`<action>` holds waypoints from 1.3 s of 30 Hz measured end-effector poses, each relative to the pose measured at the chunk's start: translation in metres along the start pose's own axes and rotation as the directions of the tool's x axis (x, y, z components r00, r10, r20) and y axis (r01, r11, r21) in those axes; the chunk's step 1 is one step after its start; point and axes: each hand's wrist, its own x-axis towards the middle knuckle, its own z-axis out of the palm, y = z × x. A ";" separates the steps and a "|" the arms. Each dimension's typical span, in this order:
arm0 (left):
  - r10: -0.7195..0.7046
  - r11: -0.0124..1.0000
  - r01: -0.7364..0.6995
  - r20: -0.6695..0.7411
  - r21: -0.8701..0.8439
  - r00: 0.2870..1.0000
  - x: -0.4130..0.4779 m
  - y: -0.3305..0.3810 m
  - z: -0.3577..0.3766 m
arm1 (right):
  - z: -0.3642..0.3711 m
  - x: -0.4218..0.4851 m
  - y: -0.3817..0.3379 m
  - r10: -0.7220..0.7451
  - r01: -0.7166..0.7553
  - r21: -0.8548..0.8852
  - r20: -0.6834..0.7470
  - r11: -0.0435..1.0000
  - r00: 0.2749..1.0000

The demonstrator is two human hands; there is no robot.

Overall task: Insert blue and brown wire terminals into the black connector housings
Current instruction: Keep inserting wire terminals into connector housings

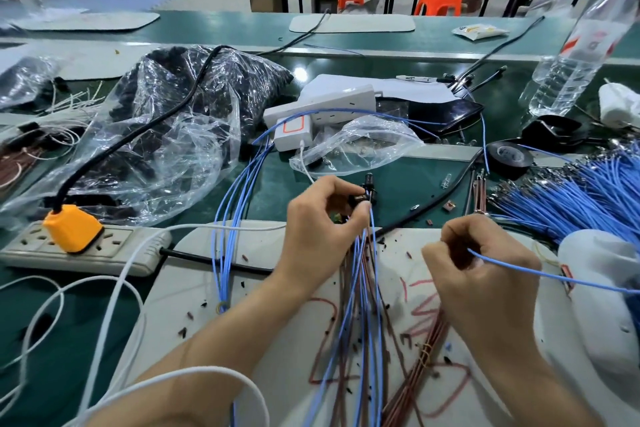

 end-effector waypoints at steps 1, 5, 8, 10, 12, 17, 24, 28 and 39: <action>0.029 0.999 -0.029 0.021 0.021 0.999 0.001 -0.001 -0.003 | -0.002 0.000 0.001 0.060 -0.060 0.056 0.014 0.997 0.998; 0.054 0.997 -0.047 0.137 -0.055 0.989 -0.008 0.002 0.005 | 0.002 0.005 0.003 0.327 -0.349 0.436 0.128 0.829 0.936; 0.037 0.996 -0.023 0.156 -0.089 0.987 -0.009 -0.001 0.007 | 0.000 0.012 0.006 0.452 -0.393 0.754 0.144 0.526 0.880; 0.027 0.994 -0.011 0.150 -0.108 0.988 -0.008 -0.002 0.005 | -0.003 0.015 0.007 0.454 -0.351 0.817 0.125 0.457 0.882; 0.038 0.993 -0.021 0.144 -0.115 0.989 -0.008 -0.003 0.004 | -0.004 0.016 0.006 0.429 -0.328 0.825 0.116 0.461 0.896; 0.147 0.989 -0.149 0.185 -0.004 0.972 -0.007 -0.002 0.006 | -0.001 0.007 -0.005 0.304 -0.276 0.743 0.103 0.610 0.947; 0.177 0.981 -0.191 0.215 0.047 0.961 -0.007 0.002 0.007 | 0.001 -0.006 -0.007 0.035 -0.066 0.512 0.070 0.856 0.997; 0.162 0.981 -0.180 0.220 0.065 0.962 -0.007 0.001 0.007 | -0.001 -0.006 -0.007 -0.021 0.012 0.545 0.011 0.838 1.000; 0.184 0.976 -0.206 0.230 0.073 0.956 -0.009 0.001 0.008 | -0.001 -0.005 -0.003 -0.065 0.064 0.503 -0.016 0.862 0.998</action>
